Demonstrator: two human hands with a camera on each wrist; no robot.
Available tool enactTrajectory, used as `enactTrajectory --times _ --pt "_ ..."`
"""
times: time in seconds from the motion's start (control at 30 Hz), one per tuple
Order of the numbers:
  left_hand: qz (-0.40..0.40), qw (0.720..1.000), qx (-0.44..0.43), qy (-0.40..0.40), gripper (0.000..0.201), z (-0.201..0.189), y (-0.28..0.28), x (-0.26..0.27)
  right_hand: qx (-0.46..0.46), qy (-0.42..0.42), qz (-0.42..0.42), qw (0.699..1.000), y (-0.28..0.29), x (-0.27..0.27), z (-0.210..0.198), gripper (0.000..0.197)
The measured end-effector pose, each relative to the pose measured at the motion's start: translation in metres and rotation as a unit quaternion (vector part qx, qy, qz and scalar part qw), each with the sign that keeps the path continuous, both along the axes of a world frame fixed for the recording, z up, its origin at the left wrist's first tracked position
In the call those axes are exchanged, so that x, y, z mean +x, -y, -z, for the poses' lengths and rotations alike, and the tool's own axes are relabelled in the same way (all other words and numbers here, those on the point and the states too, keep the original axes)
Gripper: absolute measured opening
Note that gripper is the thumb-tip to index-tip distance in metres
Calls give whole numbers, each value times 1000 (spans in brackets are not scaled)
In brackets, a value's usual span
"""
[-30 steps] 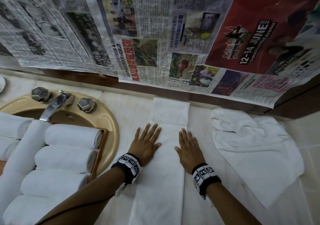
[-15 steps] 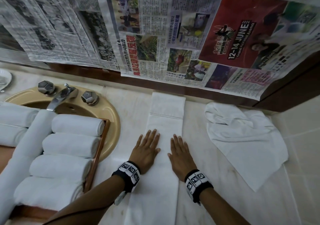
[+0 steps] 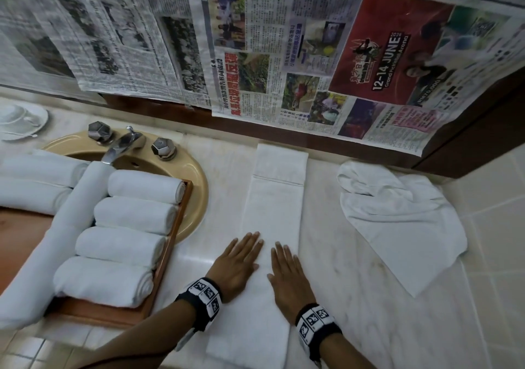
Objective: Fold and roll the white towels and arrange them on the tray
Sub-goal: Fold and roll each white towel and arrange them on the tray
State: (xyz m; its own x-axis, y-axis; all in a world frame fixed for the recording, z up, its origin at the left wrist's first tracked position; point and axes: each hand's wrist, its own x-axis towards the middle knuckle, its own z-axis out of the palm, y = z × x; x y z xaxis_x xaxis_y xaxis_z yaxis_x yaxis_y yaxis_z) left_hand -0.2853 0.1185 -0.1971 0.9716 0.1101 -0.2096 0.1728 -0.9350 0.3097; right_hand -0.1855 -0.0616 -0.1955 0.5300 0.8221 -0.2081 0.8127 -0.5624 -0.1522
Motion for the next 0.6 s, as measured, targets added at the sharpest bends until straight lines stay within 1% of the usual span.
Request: enactTrajectory --times 0.1,0.17,0.2,0.27,0.3,0.37,0.43,0.5,0.6 --pt "-49 998 32 -14 60 -1 -14 -13 -7 -8 44 999 16 -2 1 64" --pt "-56 998 42 -7 60 -4 -12 -18 4 -8 69 998 15 -9 -3 66" --pt "-39 999 35 -5 60 -5 -4 -20 14 -5 67 998 13 -15 -3 64" --pt "3 1000 22 3 60 -4 15 -27 17 0 27 999 14 -30 -1 60" --pt "10 1000 19 0 60 -3 22 -33 11 -3 7 1000 18 -36 0 58" --pt "-3 999 38 -25 60 2 25 -45 5 -2 0 1000 30 -40 1 60" --pt "-47 996 62 -36 63 3 20 -55 2 8 19 1000 39 -38 2 62" --pt "-82 994 66 -29 64 -2 22 -57 -3 -6 44 999 39 -39 -1 65" --pt "-66 997 47 -16 62 -2 47 -59 1 -21 50 999 34 -60 -6 62"
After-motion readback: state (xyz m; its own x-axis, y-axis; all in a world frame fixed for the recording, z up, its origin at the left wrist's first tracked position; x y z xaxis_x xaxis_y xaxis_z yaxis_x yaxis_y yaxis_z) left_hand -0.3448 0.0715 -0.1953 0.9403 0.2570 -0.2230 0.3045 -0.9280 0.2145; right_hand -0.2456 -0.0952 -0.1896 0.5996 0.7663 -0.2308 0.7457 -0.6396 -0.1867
